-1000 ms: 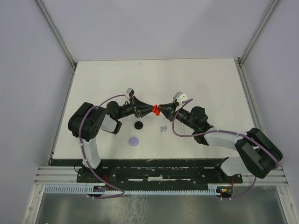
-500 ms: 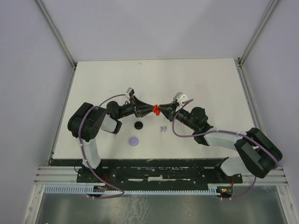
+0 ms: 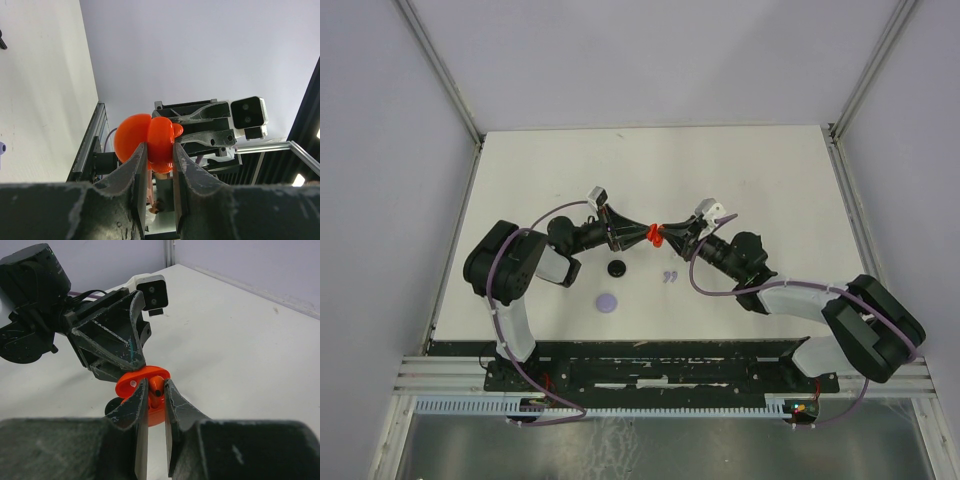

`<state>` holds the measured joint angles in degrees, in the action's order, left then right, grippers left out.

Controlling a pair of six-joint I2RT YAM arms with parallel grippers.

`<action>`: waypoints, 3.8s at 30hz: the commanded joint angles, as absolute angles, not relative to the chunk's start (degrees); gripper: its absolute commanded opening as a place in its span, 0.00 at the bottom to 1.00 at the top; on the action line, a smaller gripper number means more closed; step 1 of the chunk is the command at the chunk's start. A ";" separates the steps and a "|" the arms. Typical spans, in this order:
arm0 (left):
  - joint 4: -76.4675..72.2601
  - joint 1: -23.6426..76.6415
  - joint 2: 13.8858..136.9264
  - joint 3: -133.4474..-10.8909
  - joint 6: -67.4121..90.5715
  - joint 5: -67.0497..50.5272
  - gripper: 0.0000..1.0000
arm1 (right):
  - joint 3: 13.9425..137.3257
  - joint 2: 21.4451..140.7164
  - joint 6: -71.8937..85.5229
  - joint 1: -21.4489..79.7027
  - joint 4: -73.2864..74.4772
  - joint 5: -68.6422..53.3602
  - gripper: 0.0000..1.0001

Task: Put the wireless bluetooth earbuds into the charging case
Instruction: Place the earbud in the charging case, then close the charging case.

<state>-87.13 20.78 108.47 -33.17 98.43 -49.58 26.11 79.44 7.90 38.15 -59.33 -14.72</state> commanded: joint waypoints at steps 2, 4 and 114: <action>-97.38 21.01 105.73 -34.65 100.99 -48.87 0.03 | 24.81 77.62 8.63 38.39 -60.47 -13.75 0.14; -97.42 21.00 105.80 -34.63 100.99 -48.87 0.03 | 24.64 77.38 8.56 38.33 -60.46 -13.61 0.14; -84.73 23.57 109.51 -34.26 88.83 -44.90 0.03 | 68.14 89.41 15.38 43.16 19.90 19.02 0.69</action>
